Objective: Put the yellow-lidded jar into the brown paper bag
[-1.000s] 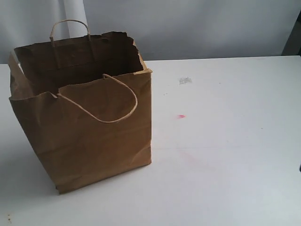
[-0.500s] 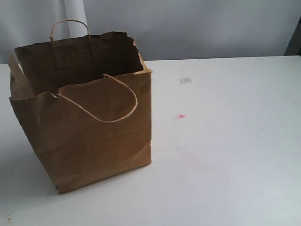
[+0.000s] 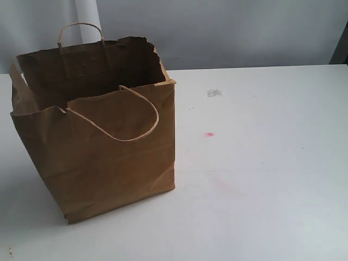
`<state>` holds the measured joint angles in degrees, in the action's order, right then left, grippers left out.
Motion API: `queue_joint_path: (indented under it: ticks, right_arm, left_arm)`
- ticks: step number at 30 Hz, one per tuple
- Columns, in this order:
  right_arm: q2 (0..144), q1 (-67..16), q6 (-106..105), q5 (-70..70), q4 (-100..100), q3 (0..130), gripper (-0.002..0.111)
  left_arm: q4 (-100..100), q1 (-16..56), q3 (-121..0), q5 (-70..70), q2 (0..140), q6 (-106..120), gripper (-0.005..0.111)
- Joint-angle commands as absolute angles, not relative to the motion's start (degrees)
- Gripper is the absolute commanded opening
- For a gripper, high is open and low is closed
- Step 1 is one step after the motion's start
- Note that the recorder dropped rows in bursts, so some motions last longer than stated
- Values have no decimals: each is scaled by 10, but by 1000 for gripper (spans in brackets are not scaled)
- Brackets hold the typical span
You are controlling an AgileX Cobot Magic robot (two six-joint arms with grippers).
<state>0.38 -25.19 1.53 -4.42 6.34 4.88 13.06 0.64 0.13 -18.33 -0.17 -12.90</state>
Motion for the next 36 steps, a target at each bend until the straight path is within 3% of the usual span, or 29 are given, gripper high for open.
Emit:
queue_joint_path:
  ticks: [1,9,36]
  right_arm:
    - [0,-220,13,-15,74,16,0]
    - [0,-183,15,-21,71,0,0]
    - [0,-183,20,-73,44,0,0]
  left_arm:
    - [128,9,0,-178,0,-131,1]
    - [128,9,0,-178,0,-131,1]
    - [128,9,0,-178,0,-131,1]
